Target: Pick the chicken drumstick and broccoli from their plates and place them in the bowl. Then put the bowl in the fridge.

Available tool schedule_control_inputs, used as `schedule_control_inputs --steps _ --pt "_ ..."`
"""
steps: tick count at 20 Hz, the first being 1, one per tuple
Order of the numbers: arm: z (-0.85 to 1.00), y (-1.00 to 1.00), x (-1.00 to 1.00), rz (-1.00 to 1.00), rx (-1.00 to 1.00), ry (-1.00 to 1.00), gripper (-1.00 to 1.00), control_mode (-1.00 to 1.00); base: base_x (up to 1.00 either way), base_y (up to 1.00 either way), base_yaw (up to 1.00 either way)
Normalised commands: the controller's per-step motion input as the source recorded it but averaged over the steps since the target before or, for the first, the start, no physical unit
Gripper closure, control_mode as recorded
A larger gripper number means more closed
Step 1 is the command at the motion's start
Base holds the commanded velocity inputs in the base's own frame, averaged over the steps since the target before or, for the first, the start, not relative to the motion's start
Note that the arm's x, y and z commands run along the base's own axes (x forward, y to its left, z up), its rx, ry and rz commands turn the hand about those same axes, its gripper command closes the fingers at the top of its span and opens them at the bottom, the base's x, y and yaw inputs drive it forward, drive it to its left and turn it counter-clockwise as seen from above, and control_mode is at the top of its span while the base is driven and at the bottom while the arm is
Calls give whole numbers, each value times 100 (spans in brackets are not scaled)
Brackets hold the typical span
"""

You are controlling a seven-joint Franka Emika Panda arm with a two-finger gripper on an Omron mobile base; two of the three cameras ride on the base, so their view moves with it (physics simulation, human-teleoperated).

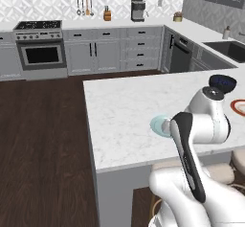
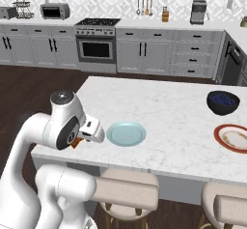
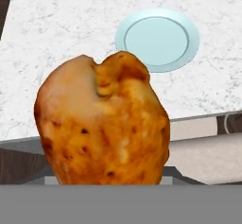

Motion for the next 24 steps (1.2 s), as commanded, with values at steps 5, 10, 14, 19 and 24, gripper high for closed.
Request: schedule_control_inputs --steps 5,10,14,19,24 --pt "0 0 0 0 0 0 100 100 -20 -90 0" --pt "0 0 0 0 0 0 100 100 -54 -100 -2" --pt "0 0 0 0 0 0 100 100 -51 -100 -11" --pt "0 0 0 0 0 0 100 100 -5 -100 -5" --pt "0 0 0 0 0 0 100 100 19 -100 0"
